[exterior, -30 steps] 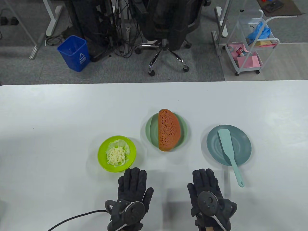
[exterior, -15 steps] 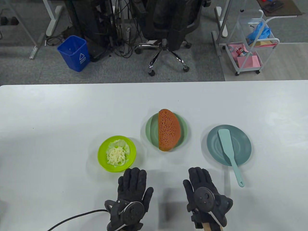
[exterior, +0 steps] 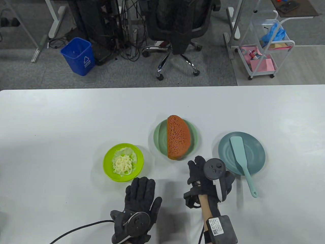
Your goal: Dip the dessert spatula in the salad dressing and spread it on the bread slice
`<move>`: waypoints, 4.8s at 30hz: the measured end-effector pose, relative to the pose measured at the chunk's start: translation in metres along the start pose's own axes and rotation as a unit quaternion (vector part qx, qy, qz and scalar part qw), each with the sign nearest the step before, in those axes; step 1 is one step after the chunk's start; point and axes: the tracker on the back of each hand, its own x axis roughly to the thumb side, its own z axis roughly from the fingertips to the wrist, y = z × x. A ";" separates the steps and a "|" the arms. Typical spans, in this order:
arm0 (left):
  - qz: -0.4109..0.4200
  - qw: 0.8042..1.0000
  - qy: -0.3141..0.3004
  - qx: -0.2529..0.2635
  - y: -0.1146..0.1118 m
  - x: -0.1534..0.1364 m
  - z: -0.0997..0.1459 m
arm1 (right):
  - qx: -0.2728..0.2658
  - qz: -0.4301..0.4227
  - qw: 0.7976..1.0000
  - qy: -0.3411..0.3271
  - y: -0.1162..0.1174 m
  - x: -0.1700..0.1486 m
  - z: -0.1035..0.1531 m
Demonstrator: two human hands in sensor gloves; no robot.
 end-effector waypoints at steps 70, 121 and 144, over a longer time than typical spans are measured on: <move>0.030 0.999 0.013 0.003 0.000 -0.011 -0.008 | 0.048 0.073 0.991 0.097 0.005 -0.025 -0.001; 0.011 0.999 -0.035 0.013 0.013 0.020 0.000 | 0.017 0.061 0.992 -0.109 -0.076 -0.064 0.109; 0.006 1.000 0.007 -0.011 0.008 0.005 -0.001 | -0.080 0.062 0.990 -0.095 -0.158 -0.110 0.039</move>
